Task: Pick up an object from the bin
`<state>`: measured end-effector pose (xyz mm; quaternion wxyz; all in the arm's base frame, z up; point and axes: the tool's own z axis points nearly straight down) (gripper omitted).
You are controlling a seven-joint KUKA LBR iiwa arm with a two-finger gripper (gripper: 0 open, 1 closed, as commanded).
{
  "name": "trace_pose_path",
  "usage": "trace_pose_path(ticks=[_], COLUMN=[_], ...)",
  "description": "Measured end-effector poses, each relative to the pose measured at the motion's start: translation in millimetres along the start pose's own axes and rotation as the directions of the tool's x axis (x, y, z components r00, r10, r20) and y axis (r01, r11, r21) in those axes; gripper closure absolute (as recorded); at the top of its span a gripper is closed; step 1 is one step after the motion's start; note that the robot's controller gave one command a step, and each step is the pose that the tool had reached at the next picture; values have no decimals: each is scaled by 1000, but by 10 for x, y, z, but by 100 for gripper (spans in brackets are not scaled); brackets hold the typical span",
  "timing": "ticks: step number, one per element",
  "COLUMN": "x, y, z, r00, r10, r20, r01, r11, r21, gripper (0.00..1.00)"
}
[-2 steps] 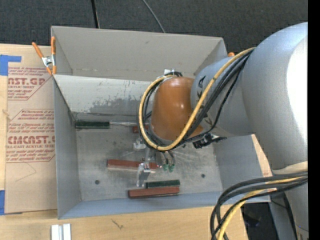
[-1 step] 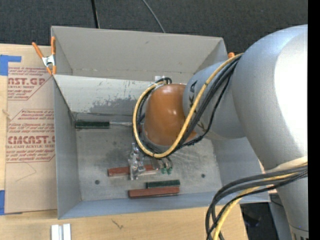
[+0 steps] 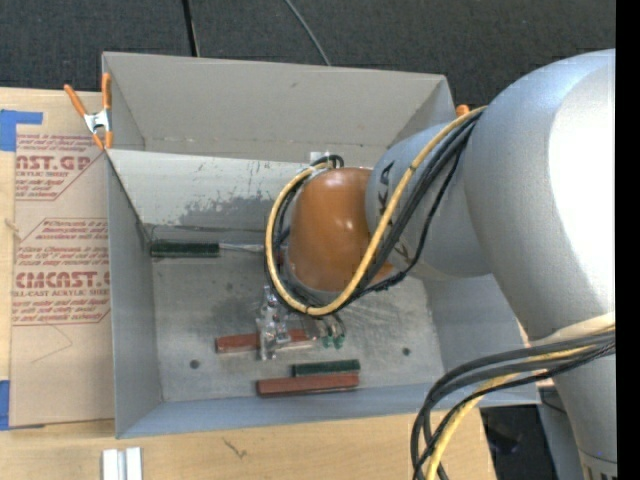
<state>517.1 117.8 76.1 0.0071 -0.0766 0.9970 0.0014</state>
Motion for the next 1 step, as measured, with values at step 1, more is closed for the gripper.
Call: trace_pose_path(ticks=[1], x=[27], y=[8], z=[-1950], r00=[998], r10=[-59], r20=[-15], r01=[59], r11=[998], r21=[1], gripper=[100])
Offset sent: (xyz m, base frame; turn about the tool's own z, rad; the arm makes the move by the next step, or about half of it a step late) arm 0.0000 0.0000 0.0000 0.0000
